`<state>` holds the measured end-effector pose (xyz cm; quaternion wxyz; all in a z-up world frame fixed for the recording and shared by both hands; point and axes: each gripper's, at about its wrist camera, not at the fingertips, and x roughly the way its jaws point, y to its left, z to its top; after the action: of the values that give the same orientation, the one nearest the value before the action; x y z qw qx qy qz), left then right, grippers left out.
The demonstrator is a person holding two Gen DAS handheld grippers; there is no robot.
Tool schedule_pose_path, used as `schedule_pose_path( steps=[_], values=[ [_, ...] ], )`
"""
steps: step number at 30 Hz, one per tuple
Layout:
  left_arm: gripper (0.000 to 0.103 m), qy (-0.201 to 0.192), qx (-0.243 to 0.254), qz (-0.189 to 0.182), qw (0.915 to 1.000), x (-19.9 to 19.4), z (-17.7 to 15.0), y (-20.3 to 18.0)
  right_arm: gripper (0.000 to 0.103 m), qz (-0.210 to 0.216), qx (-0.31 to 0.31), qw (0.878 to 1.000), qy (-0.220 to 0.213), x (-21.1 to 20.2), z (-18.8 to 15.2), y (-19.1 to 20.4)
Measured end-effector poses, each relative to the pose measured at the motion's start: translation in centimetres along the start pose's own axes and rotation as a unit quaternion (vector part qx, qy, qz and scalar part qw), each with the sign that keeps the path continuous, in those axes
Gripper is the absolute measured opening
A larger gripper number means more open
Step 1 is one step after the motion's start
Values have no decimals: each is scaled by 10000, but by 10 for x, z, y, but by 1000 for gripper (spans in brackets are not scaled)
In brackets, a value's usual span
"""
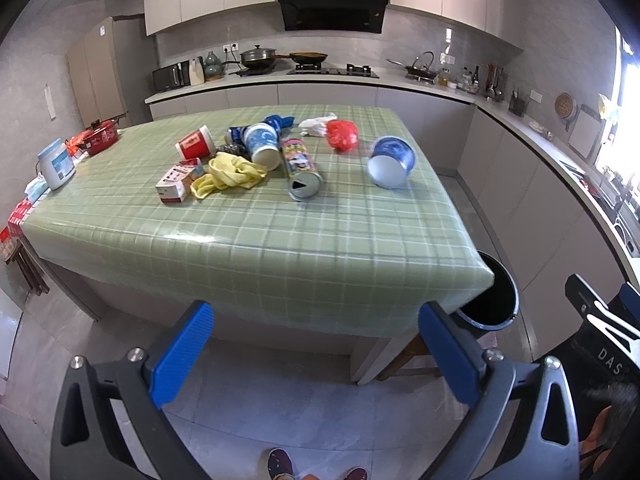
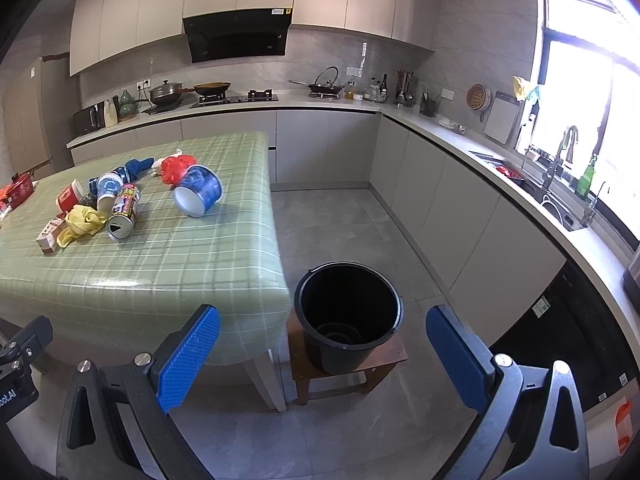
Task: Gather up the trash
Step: 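Grasp the milk carton with the left tool while the right tool grasps the spray can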
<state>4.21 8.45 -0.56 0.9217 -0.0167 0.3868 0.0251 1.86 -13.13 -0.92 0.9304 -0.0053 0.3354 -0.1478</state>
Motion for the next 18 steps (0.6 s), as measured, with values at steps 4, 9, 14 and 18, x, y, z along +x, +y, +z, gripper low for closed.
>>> schedule_pose_path(
  steps=[4,9,14,18],
  values=[
    [103,41,-48,12,10000,12,9,24,103,-4,-9,10000,42,4,5,26],
    [103,110,-66,48,9999,31,19,56,103,19,-12,10000,97,10,10,58],
    [103,161,-79,124,9998,48,29,89,103,89,47,9998,164,20,13,94],
    [103,207,-122,197,9995,62,37,119,103,172,65,9996,221,27,15,125]
  ],
)
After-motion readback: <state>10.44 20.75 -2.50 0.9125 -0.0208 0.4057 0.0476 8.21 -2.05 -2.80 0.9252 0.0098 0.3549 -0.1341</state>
